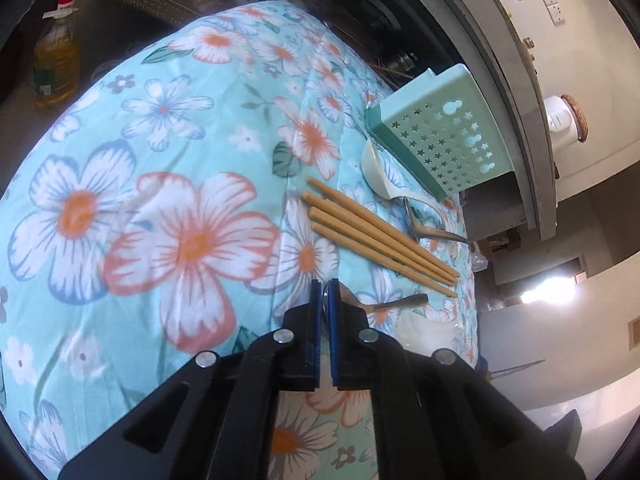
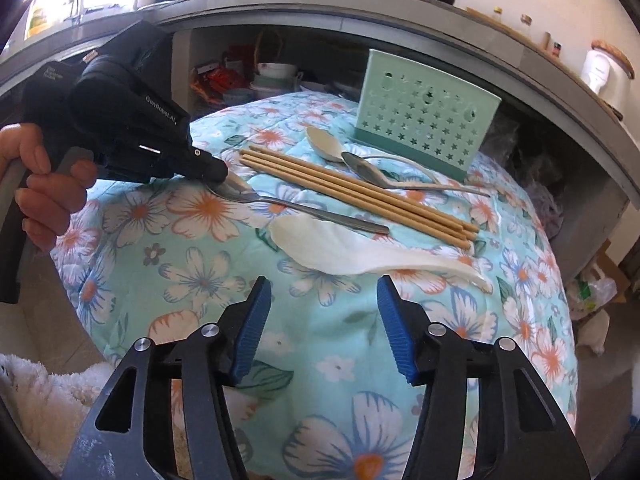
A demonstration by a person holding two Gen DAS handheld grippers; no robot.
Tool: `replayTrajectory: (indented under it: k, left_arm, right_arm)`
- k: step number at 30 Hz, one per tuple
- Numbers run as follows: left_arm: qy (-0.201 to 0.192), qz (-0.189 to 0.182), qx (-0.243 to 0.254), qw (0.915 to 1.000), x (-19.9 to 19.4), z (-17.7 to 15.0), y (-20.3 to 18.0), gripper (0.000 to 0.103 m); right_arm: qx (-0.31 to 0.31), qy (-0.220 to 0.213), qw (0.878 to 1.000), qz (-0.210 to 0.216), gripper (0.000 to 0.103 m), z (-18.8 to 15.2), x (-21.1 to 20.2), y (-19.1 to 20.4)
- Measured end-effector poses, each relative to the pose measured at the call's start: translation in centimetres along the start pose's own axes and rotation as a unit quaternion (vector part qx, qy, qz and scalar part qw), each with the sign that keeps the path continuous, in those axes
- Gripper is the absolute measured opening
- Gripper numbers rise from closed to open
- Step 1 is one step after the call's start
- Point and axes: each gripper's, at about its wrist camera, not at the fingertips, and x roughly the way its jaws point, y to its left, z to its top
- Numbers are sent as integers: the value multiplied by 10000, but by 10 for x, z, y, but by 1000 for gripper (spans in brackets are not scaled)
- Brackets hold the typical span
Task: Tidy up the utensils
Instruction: 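Grasp a metal spoon with the left tool while the right tool grasps the white ceramic spoon, then drop the metal spoon into the green holder with the left tool while the right inserts the white spoon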
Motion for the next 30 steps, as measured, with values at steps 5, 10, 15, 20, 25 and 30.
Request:
replayTrajectory:
  k: [5, 10, 15, 20, 25, 30]
  left_arm:
    - [120, -141, -162, 9997, -2, -1, 9, 4]
    - [168, -81, -151, 9997, 5, -2, 6, 4]
    - [96, 50, -75, 9999, 13, -5, -1, 6]
    - [-119, 63, 42, 9999, 2, -6, -10, 3]
    - [-674, 149, 635, 9956, -34, 1, -45, 2]
    - [-1524, 150, 1476, 9771, -82, 18, -104, 2]
  right_arm:
    - [-755, 142, 9961, -435, 40, 6, 17, 17]
    - [-1290, 234, 9890, -677, 32, 10, 33, 28]
    - [-1390, 259, 9861, -874, 14, 10, 42, 38]
    - [-1267, -44, 9881, -874, 8, 9, 15, 31]
    - [-560, -453, 9956, -601, 4, 18, -30, -8]
    - [530, -1049, 9928, -251, 1, 37, -69, -72]
